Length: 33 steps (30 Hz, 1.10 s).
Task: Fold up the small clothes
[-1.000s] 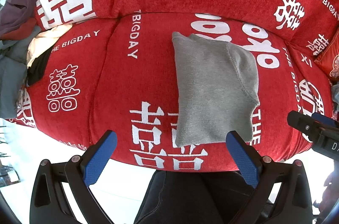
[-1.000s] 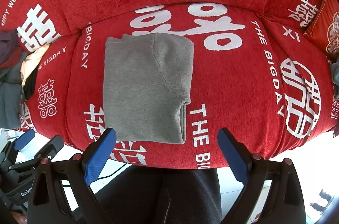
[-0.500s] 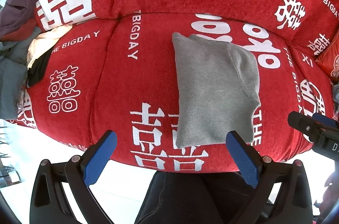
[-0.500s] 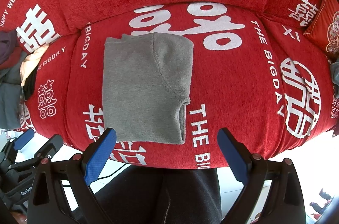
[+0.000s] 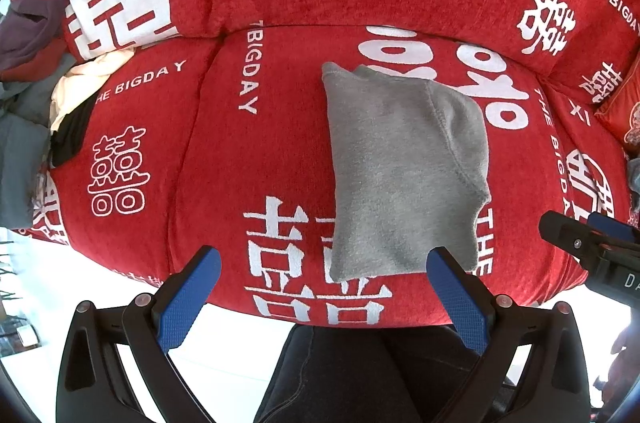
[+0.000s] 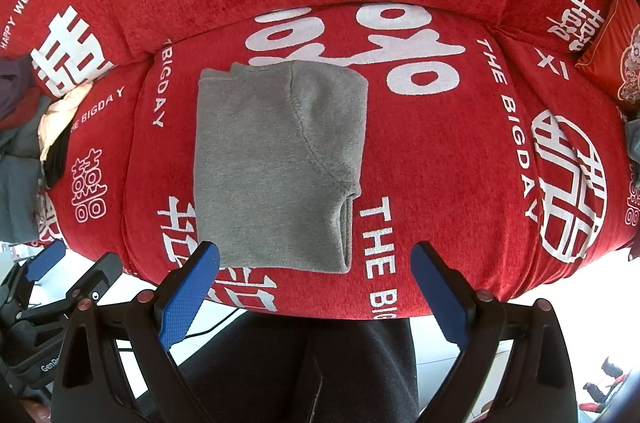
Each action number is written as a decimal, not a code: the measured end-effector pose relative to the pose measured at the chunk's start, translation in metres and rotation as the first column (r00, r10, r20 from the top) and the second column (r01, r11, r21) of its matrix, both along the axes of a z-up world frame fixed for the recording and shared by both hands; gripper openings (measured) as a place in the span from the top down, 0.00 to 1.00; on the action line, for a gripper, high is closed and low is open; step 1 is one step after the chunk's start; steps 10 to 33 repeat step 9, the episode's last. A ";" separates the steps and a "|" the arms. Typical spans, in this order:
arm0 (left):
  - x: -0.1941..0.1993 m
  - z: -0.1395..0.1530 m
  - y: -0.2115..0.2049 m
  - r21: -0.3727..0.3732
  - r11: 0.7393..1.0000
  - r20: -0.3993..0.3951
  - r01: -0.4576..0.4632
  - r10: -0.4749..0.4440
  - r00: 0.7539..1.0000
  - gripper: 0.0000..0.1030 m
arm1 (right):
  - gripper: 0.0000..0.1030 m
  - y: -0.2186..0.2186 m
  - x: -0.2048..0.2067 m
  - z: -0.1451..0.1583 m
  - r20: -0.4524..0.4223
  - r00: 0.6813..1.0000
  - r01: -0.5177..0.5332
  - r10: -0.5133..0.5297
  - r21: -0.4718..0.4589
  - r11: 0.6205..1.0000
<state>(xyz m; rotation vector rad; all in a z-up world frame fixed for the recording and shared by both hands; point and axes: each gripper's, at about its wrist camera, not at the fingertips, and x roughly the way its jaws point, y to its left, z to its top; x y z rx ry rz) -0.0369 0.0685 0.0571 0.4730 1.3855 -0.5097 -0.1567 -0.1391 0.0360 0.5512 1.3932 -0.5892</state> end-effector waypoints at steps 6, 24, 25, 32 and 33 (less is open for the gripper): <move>0.000 0.001 0.000 -0.010 1.000 0.018 0.004 -0.004 1.000 0.00 | 0.06 0.000 0.001 -0.001 0.000 1.000 -0.002 0.002 0.000 1.000; -0.002 0.003 -0.003 -0.020 0.999 0.020 0.025 -0.025 0.999 0.00 | 0.06 0.000 0.001 -0.001 -0.001 1.000 -0.002 0.002 0.000 1.000; -0.002 0.003 -0.003 -0.020 0.999 0.020 0.025 -0.025 0.999 0.00 | 0.06 0.000 0.001 -0.001 -0.001 1.000 -0.002 0.002 0.000 1.000; -0.002 0.003 -0.003 -0.020 0.999 0.020 0.025 -0.025 0.999 0.00 | 0.06 0.000 0.001 -0.001 -0.001 1.000 -0.002 0.002 0.000 1.000; -0.002 0.003 -0.003 -0.020 0.999 0.020 0.025 -0.025 0.999 0.00 | 0.06 0.000 0.001 -0.001 -0.001 1.000 -0.002 0.002 0.000 1.000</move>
